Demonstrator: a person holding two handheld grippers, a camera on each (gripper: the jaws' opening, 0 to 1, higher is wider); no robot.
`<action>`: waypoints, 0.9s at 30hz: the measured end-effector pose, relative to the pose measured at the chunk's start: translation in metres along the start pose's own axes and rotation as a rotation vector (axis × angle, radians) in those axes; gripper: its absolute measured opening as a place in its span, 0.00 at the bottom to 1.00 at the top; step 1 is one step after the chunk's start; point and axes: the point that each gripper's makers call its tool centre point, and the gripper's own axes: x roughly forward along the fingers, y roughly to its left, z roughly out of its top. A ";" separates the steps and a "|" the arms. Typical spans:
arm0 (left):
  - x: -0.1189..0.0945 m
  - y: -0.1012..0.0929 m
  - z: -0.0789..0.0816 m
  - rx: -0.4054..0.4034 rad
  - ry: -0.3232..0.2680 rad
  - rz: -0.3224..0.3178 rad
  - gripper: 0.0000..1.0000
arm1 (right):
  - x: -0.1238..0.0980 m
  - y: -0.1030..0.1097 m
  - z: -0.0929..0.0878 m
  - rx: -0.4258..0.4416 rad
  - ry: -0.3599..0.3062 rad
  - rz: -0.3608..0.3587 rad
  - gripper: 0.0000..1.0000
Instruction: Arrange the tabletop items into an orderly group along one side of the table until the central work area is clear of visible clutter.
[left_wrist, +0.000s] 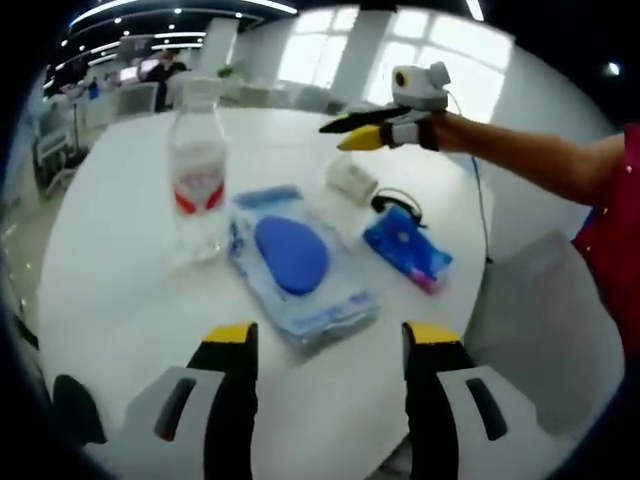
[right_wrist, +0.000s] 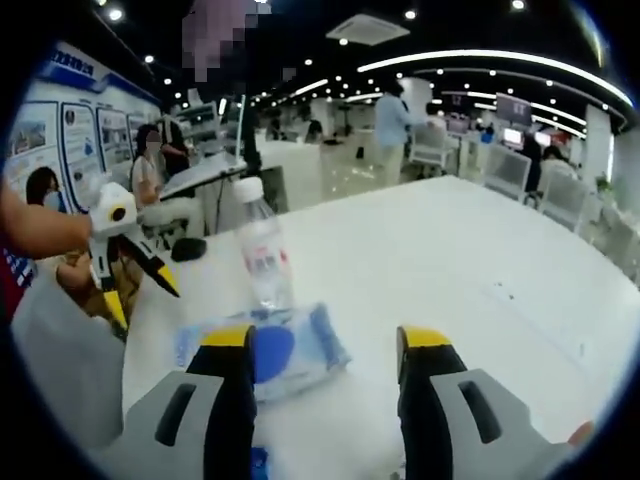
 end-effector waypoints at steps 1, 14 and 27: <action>0.001 -0.003 -0.001 -0.003 0.002 0.001 0.54 | 0.003 0.001 -0.001 -0.004 0.008 0.008 0.55; 0.010 -0.020 -0.021 -0.131 0.111 0.049 0.48 | 0.043 0.001 -0.014 -0.028 0.071 0.101 0.56; 0.030 -0.023 -0.023 -0.424 0.138 0.142 0.48 | 0.064 0.005 -0.026 -0.030 0.091 0.173 0.54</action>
